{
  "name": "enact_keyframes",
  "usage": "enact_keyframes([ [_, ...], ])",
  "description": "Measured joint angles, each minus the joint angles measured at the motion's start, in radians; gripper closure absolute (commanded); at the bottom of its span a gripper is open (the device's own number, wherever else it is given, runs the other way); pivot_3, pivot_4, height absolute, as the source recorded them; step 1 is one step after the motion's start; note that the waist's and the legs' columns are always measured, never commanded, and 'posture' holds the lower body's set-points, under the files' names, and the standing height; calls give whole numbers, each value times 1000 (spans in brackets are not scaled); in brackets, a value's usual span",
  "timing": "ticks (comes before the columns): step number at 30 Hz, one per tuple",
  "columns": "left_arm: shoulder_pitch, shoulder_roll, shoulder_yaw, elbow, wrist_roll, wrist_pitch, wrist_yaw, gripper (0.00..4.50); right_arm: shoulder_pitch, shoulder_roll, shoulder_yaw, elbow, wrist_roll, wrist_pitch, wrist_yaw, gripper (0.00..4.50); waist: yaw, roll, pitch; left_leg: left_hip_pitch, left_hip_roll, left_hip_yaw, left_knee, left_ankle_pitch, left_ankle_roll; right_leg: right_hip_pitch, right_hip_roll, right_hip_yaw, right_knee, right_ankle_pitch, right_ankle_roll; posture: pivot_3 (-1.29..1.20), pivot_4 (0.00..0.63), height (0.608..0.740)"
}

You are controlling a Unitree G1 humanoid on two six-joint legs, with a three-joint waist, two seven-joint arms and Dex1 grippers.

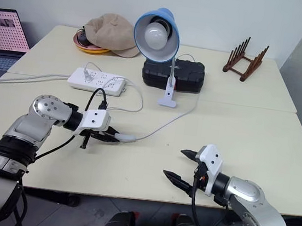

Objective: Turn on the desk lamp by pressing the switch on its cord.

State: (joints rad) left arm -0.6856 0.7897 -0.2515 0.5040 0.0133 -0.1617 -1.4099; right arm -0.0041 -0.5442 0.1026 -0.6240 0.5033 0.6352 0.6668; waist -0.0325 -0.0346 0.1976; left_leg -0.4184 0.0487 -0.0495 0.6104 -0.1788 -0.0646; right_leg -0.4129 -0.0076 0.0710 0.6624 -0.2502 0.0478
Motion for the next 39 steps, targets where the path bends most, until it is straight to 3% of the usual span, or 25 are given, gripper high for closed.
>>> enact_keyframes([
  [3, 0, -14, 9, -16, -38, 118, -16, 4144, -7, 15, -5, 0, 17, 14, -17, 0, 0, 0, 0, 0, 0, 0, 0, 0, 0, 0, 0, 0, 1, 0, 0, 0, 150, 740],
  [6, -2, -68, 64, -116, -196, 494, -21, 4144, -13, 94, -40, 1, 121, 81, -59, 0, 0, 0, 0, -1, 0, -2, 1, 0, 0, 0, 0, -1, 1, 0, 0, 0, 150, 740],
  [9, -17, -83, 134, -244, -391, 903, -11, 4144, -14, 181, -112, 11, 332, 189, -142, 0, -4, 0, 0, 0, 0, -2, 1, 0, 0, 1, 0, -1, 1, 0, 0, 0, 150, 740],
  [15, -20, -199, 319, -435, -723, 1465, 148, 4144, -33, 321, -185, 70, 759, 282, -378, 0, -19, 0, 0, 2, 1, -4, 1, 0, 0, 2, 1, -2, 3, 0, 0, 0, 150, 740],
  [25, 1, -275, 442, -535, -908, 1703, 324, 4144, -175, 372, -196, 118, 1092, 219, -603, 0, -26, 0, 0, 2, 0, -4, 0, 0, 0, 2, 1, -2, 1, 2, 4, 0, 150, 740],
  [39, 25, -325, 486, -555, -1026, 1746, 464, 4144, -200, 313, -108, 131, 1098, 213, -604, 0, -24, 0, 0, 2, 0, -4, 0, 0, 0, 2, 1, -1, 1, 0, 1, 0, 150, 740],
])
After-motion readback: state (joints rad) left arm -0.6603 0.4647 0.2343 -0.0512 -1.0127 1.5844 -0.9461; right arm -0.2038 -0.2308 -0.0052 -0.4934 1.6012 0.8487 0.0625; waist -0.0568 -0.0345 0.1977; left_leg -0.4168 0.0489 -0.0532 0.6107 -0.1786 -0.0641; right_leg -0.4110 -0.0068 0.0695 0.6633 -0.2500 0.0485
